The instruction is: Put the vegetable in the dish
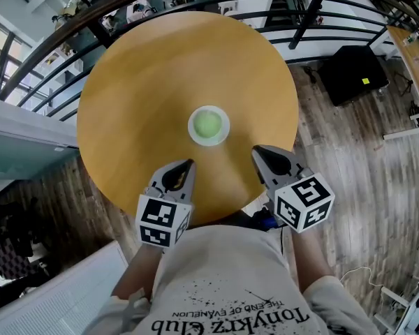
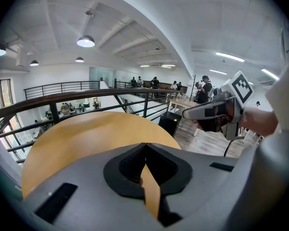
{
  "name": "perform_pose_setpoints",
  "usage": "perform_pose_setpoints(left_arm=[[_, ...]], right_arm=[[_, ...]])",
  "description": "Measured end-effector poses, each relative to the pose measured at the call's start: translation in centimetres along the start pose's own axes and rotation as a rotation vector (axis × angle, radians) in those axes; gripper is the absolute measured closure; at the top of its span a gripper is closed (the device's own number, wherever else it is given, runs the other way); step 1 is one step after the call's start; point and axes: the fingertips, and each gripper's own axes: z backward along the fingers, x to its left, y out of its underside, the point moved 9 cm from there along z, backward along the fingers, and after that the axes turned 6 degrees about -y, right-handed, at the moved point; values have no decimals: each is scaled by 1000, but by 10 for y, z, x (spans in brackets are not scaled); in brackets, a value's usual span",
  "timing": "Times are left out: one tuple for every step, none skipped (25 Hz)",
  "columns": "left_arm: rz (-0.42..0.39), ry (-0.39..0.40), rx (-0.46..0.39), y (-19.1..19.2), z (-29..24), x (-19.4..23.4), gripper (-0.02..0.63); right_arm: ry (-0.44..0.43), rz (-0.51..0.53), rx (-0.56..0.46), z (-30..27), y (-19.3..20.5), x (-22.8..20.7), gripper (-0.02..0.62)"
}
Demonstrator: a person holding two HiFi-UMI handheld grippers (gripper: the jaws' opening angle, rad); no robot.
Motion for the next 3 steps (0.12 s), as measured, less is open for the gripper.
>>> perform_pose_setpoints(left_arm=[[-4, -2, 0, 1, 0, 0, 583], [-8, -4, 1, 2, -1, 0, 583], [-11, -5, 2, 3, -1, 0, 583]], right_arm=[[0, 1, 0, 0, 1, 0, 571], [1, 1, 0, -1, 1, 0, 571], [1, 2, 0, -1, 2, 0, 569]])
